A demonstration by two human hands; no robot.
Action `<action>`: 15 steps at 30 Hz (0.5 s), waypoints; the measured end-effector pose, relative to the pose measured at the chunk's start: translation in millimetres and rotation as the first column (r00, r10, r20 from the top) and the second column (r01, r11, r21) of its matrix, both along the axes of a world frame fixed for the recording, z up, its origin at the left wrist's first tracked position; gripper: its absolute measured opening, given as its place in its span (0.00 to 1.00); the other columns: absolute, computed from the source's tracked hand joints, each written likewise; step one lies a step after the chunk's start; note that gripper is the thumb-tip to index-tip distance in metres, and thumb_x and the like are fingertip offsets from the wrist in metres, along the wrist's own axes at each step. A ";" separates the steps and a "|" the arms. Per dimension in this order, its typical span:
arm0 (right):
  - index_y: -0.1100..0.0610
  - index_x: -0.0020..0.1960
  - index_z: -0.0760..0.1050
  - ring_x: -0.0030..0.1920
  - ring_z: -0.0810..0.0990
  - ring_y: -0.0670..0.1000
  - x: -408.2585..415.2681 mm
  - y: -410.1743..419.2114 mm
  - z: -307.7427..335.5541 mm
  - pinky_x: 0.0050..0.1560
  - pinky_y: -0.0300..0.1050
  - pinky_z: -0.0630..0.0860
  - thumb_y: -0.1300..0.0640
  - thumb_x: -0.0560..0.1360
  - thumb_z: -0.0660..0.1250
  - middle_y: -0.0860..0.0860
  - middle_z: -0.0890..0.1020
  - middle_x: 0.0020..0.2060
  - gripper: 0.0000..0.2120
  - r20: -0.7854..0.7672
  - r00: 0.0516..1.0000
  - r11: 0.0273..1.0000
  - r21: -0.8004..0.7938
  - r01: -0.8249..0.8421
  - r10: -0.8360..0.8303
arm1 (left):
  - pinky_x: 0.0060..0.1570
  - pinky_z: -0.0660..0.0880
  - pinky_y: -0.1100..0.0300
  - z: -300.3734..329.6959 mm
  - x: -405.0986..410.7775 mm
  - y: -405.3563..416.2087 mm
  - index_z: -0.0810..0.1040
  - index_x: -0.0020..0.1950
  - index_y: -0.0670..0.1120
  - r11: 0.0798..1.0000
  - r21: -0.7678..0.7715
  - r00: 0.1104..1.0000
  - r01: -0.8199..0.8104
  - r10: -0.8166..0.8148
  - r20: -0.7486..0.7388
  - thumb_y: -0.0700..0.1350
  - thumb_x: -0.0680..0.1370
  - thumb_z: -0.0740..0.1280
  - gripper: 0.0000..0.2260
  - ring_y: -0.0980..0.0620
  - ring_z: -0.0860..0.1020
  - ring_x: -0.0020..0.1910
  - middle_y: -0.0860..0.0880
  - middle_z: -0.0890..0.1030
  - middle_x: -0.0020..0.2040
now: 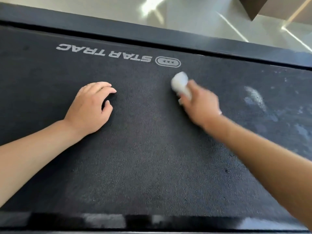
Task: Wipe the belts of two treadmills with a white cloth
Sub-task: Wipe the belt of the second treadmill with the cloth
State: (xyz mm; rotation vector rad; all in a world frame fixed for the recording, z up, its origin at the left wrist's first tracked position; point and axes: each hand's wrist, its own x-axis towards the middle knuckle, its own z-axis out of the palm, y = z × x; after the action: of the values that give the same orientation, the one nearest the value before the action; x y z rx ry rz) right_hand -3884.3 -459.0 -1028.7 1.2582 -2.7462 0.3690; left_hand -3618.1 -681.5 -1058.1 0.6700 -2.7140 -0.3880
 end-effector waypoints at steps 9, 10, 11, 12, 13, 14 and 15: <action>0.54 0.55 0.74 0.44 0.79 0.59 166.0 36.4 -1.3 0.41 0.51 0.73 0.51 0.76 0.71 0.52 0.79 0.46 0.12 0.197 0.522 0.543 -0.077 -0.836 0.830 | 0.76 0.64 0.39 3.4 9.1 30.3 0.78 0.71 0.45 0.995 0.079 0.997 0.064 -0.068 0.043 0.48 0.80 0.58 0.22 0.43 0.70 0.75 0.46 0.75 0.73; 0.53 0.55 0.74 0.47 0.80 0.58 131.6 27.1 -1.3 0.43 0.50 0.74 0.49 0.76 0.71 0.51 0.81 0.47 0.13 0.158 0.689 0.704 -0.067 -0.707 0.707 | 0.75 0.64 0.38 3.0 12.9 36.5 0.78 0.71 0.47 0.991 0.087 0.993 0.097 -0.102 0.060 0.49 0.80 0.57 0.22 0.44 0.70 0.76 0.48 0.75 0.74; 0.51 0.55 0.73 0.49 0.81 0.59 87.7 18.2 -2.0 0.43 0.50 0.74 0.46 0.76 0.71 0.51 0.82 0.48 0.14 0.111 0.845 0.852 -0.045 -0.521 0.523 | 0.76 0.63 0.38 2.4 17.2 41.4 0.77 0.72 0.48 0.988 0.088 0.989 0.125 -0.132 0.074 0.50 0.80 0.57 0.22 0.45 0.69 0.76 0.49 0.74 0.75; 0.51 0.56 0.71 0.49 0.81 0.60 40.4 12.7 -1.0 0.42 0.50 0.72 0.44 0.76 0.69 0.52 0.83 0.48 0.15 0.054 0.945 0.946 -0.027 -0.322 0.323 | 0.76 0.62 0.39 2.1 21.1 44.2 0.77 0.73 0.48 0.986 0.088 0.985 0.143 -0.151 0.081 0.50 0.81 0.56 0.22 0.46 0.68 0.77 0.50 0.73 0.75; 0.52 0.56 0.70 0.48 0.80 0.62 -5.0 11.0 2.5 0.40 0.50 0.70 0.42 0.77 0.67 0.55 0.82 0.47 0.16 0.021 0.993 0.994 -0.013 -0.112 0.112 | 0.77 0.61 0.39 2.0 23.8 45.5 0.76 0.73 0.49 0.984 0.092 0.984 0.150 -0.158 0.081 0.50 0.82 0.56 0.22 0.48 0.68 0.77 0.51 0.72 0.76; 0.53 0.57 0.68 0.46 0.79 0.64 -41.6 12.0 6.5 0.40 0.50 0.68 0.42 0.79 0.63 0.57 0.82 0.47 0.16 0.007 0.997 0.997 -0.015 0.074 -0.074 | 0.78 0.60 0.39 1.3 25.6 45.3 0.76 0.74 0.49 0.984 0.098 0.984 0.150 -0.158 0.080 0.50 0.82 0.56 0.22 0.48 0.67 0.78 0.51 0.72 0.77; 0.55 0.58 0.67 0.44 0.78 0.64 -64.7 13.5 8.0 0.40 0.51 0.69 0.42 0.80 0.61 0.60 0.82 0.46 0.17 0.003 0.980 0.980 -0.018 0.198 -0.198 | 0.78 0.60 0.38 0.6 26.6 45.4 0.75 0.74 0.49 0.984 0.098 0.985 0.147 -0.155 0.080 0.51 0.82 0.55 0.22 0.48 0.67 0.78 0.51 0.71 0.77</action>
State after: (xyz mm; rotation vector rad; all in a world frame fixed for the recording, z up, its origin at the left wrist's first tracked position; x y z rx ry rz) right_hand -3949.1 -445.4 -1020.8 0.9687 -2.8287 0.3749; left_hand -3591.5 -636.1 -1057.5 0.5167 -2.8542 -0.5349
